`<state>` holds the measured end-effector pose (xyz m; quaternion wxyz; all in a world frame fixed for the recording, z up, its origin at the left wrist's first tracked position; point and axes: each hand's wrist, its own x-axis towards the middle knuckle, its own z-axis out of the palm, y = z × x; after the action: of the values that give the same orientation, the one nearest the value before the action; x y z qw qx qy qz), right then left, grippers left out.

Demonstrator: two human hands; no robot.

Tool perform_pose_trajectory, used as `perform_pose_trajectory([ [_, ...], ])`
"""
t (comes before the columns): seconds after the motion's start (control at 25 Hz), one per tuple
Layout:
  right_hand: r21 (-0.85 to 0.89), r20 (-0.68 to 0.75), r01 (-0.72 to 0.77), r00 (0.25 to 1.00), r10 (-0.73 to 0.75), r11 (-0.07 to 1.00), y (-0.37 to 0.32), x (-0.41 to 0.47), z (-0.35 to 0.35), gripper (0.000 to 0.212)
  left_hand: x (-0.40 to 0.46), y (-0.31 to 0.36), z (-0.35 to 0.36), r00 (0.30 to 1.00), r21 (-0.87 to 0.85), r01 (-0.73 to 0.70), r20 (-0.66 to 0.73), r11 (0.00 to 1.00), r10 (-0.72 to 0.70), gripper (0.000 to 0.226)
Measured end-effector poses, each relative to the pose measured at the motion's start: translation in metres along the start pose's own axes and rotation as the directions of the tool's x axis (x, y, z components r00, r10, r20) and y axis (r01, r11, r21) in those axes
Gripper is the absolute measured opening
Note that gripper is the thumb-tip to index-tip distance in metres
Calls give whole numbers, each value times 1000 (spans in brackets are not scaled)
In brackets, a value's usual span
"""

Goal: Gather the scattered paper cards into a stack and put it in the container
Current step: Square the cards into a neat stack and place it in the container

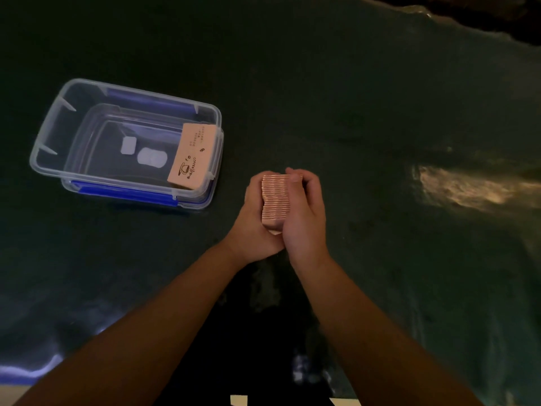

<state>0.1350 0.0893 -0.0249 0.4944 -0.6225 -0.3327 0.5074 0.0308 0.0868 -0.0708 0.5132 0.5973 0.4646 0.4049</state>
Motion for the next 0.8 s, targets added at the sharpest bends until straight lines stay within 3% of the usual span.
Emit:
perform_pose_trajectory([
  [0.32, 28, 35, -12, 999, 11, 1000, 3, -2, 2, 18, 6, -11, -14, 992, 43, -78, 104, 996, 73, 108],
  [0.48, -10, 87, -19, 996, 20, 1000, 0, -2, 4, 25, 7, -4, -20, 999, 50, -26, 31, 998, 24, 99],
  [0.6, -19, 256, -30, 966, 34, 999, -3, 2, -4, 39, 7, -1, -30, 999, 35, 40, -35, 999, -39, 92],
  [0.68, -72, 386, -9, 922, 36, 997, -6, 5, -21, 61, 4, 2, -34, 993, -56, 98, -53, 994, -101, 91],
  [0.8, -196, 473, 64, 880, 37, 978, -1, 5, -49, 89, 1, 10, -33, 959, -328, 229, -88, 917, -271, 97],
])
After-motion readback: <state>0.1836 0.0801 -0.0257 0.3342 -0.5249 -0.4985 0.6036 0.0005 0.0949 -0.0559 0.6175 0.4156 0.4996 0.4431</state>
